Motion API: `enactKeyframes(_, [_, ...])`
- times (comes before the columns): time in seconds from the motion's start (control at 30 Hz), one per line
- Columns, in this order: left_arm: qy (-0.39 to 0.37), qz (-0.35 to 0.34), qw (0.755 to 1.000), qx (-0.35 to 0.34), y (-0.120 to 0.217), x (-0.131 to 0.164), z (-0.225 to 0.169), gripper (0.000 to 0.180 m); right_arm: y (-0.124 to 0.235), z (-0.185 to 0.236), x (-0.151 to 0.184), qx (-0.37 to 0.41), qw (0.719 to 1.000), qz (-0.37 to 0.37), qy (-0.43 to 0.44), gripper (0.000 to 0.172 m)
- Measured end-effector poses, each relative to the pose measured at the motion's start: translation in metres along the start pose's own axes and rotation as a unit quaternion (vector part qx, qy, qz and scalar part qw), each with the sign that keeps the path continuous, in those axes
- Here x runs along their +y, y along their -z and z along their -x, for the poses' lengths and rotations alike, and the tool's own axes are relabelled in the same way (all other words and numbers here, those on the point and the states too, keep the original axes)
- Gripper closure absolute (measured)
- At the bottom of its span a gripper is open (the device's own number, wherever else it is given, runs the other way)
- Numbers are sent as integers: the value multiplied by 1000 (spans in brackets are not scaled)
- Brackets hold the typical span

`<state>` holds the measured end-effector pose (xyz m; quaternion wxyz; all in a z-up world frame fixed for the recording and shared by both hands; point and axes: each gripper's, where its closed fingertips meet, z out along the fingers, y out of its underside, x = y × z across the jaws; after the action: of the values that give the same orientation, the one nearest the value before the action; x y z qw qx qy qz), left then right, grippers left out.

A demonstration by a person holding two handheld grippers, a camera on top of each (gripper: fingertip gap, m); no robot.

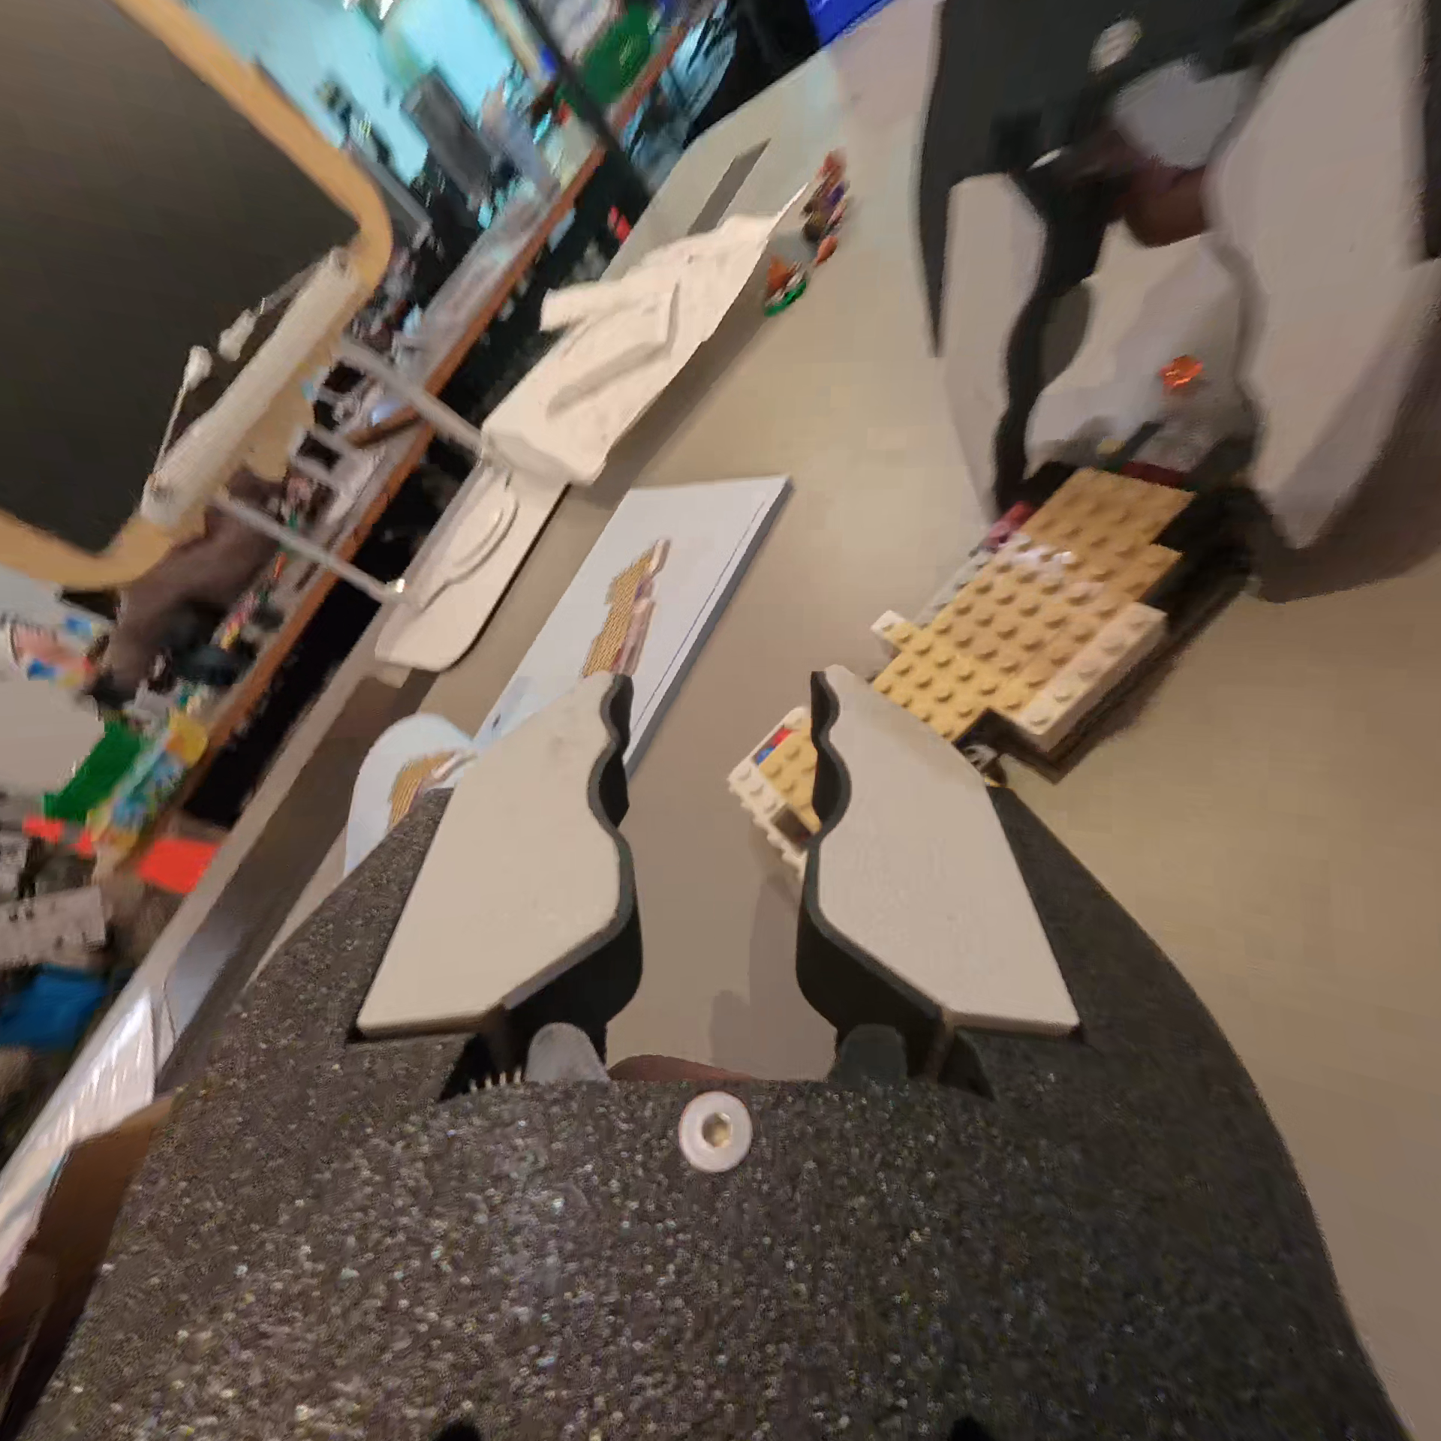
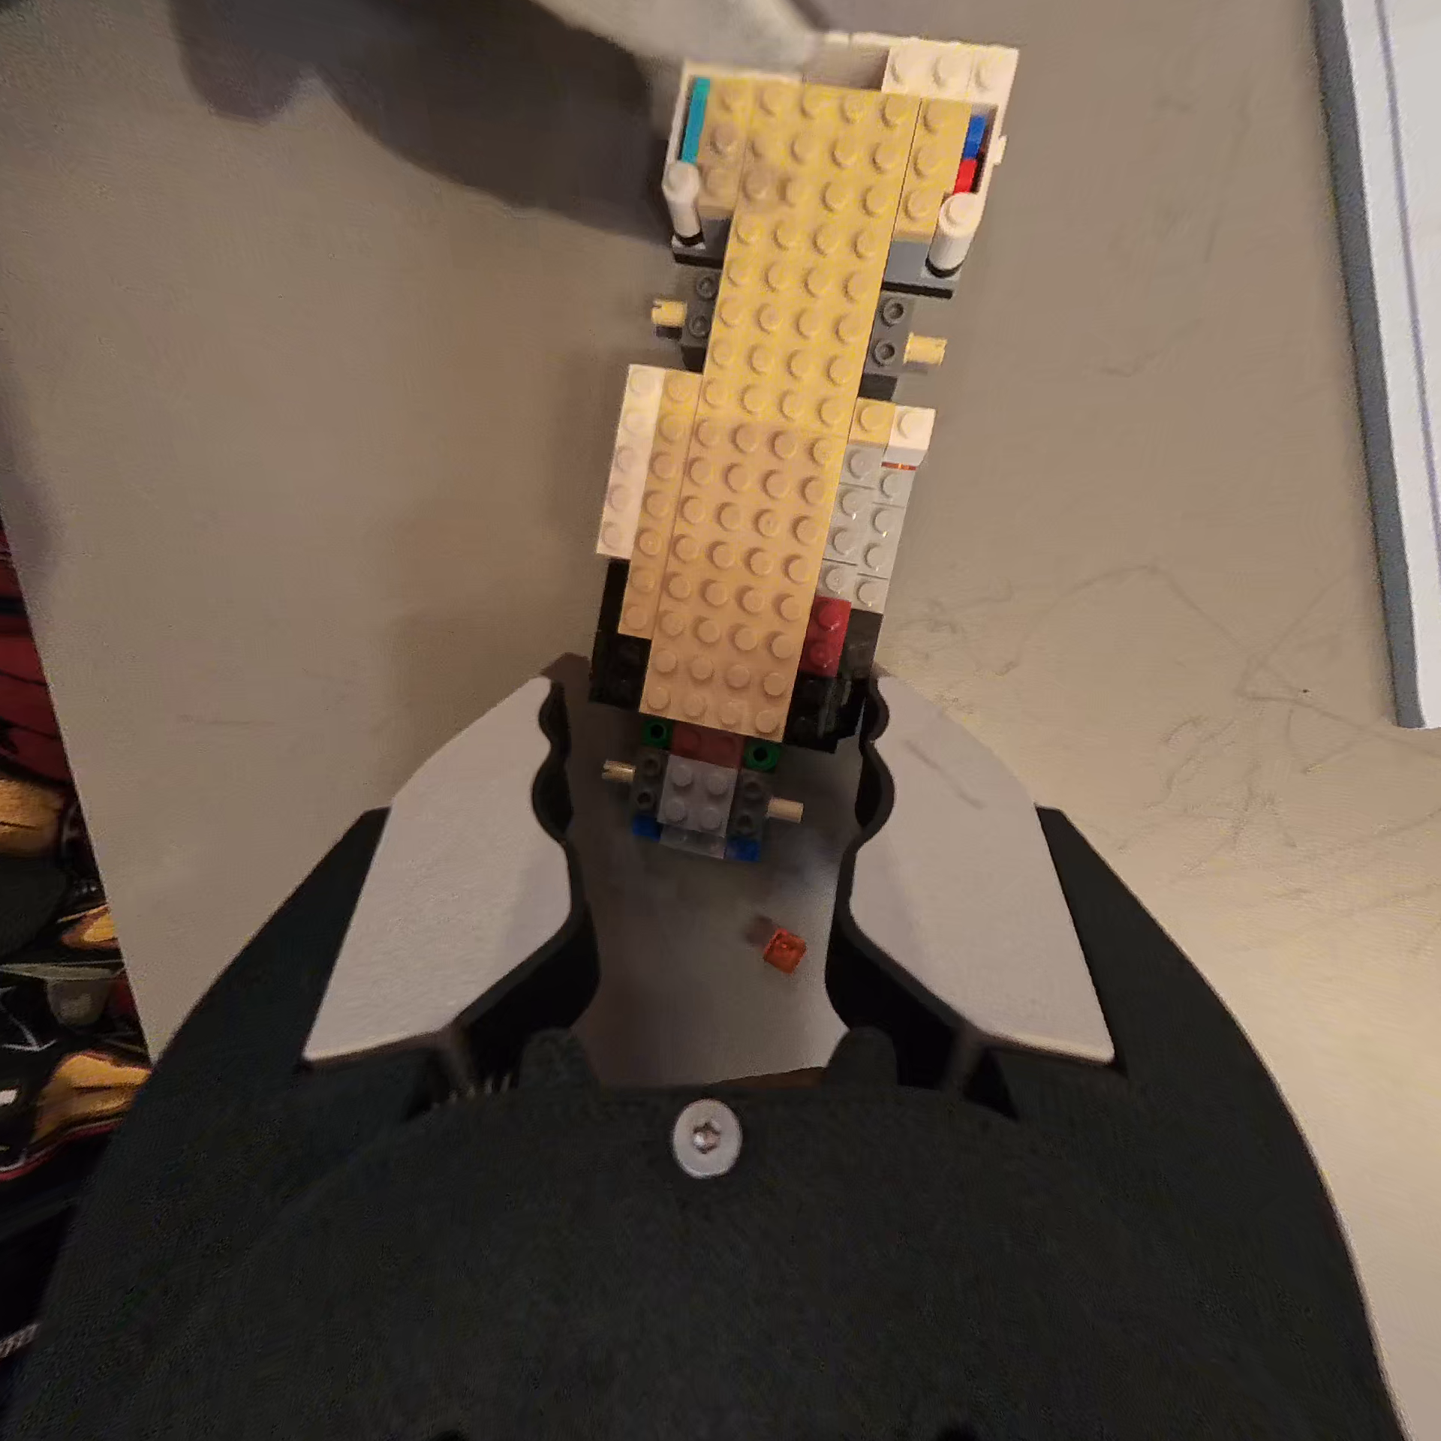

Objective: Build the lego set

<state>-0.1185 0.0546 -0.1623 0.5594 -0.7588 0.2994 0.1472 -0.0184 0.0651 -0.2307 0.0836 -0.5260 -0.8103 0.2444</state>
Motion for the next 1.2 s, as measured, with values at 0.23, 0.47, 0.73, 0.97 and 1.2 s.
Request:
enactKeyframes(0.23, [-91,-49,992,67,5,-24,-49,135,1,-1,2,13,1000,3,-12,103])
enactKeyframes(0.47, [-156,-25,983,92,0,-21,-79,133,0,0,-1,19,999,-5,-31,101])
enactKeyframes(0.73, [-211,9,973,92,-8,-14,-91,133,2,-10,-4,17,997,-14,-80,106])
enactKeyframes(0.97, [-263,54,962,47,-25,-10,-82,135,7,-11,-12,-57,989,-27,-131,107])
enactKeyframes(1.2, [-316,96,943,-33,-40,-9,-66,149,18,-8,-29,-94,984,-58,-139,107])
